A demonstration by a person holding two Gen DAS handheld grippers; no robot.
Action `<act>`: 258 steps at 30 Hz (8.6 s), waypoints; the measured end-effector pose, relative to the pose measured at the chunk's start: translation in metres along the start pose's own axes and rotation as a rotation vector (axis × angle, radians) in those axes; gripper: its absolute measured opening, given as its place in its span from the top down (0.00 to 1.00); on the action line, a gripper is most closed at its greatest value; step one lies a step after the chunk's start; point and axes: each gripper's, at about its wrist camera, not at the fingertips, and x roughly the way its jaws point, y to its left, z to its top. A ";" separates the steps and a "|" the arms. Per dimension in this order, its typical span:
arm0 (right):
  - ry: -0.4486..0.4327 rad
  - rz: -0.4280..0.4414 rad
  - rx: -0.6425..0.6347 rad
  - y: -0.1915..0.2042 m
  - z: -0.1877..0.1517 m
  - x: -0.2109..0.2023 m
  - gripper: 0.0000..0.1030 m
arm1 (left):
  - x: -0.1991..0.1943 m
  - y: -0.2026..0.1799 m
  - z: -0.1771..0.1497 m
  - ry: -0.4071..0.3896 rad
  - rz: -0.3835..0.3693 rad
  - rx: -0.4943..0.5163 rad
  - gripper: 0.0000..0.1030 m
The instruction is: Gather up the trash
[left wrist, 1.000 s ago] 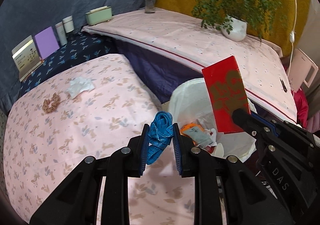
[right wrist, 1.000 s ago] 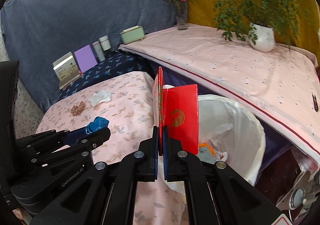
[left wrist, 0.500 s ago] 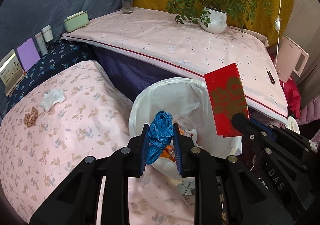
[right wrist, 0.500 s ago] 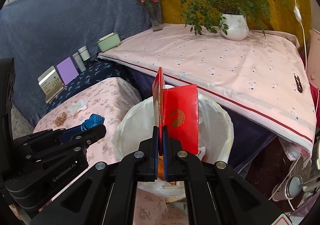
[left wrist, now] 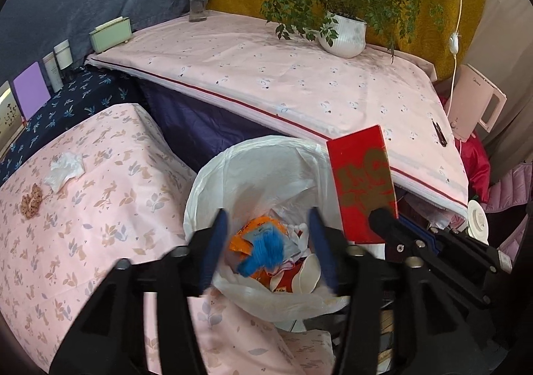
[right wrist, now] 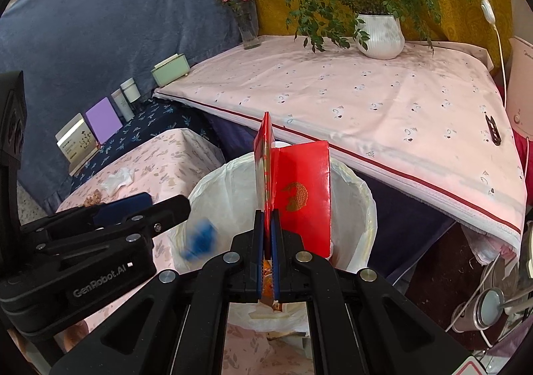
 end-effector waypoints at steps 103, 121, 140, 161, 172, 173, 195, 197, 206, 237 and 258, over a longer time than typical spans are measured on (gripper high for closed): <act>0.235 0.204 -0.360 0.366 -0.001 0.264 0.93 | 0.047 0.426 -0.052 0.058 0.389 -0.523 0.88; 0.209 0.155 -0.233 0.249 -0.032 0.132 0.93 | -0.008 0.276 -0.083 0.075 0.316 -0.426 0.90; 0.060 0.092 -0.087 0.125 -0.018 0.024 0.94 | -0.047 0.127 -0.060 -0.003 0.256 -0.218 0.90; -0.004 -0.006 0.079 0.014 -0.010 -0.003 0.94 | -0.020 0.031 -0.024 -0.012 0.138 -0.058 0.90; -0.017 -0.024 0.108 -0.010 -0.004 -0.007 0.94 | 0.000 0.003 -0.012 0.005 0.101 -0.011 0.89; -0.019 -0.025 0.109 -0.011 -0.003 -0.006 0.94 | 0.002 0.002 -0.011 0.007 0.099 -0.008 0.89; -0.002 -0.017 0.103 -0.009 0.001 0.007 0.94 | 0.012 0.011 -0.008 -0.001 0.126 -0.054 0.52; 0.000 -0.013 0.096 -0.006 0.001 0.007 0.94 | 0.012 0.015 -0.010 0.001 0.132 -0.062 0.52; 0.007 0.001 0.065 0.011 0.000 0.009 0.94 | 0.006 0.035 -0.018 0.004 0.151 -0.105 0.52; 0.007 -0.027 -0.082 0.065 -0.010 -0.006 0.46 | -0.030 0.089 -0.049 -0.034 0.234 -0.202 0.33; 0.025 -0.139 -0.203 0.081 -0.051 -0.028 0.22 | -0.057 0.090 -0.089 -0.029 0.292 -0.172 0.14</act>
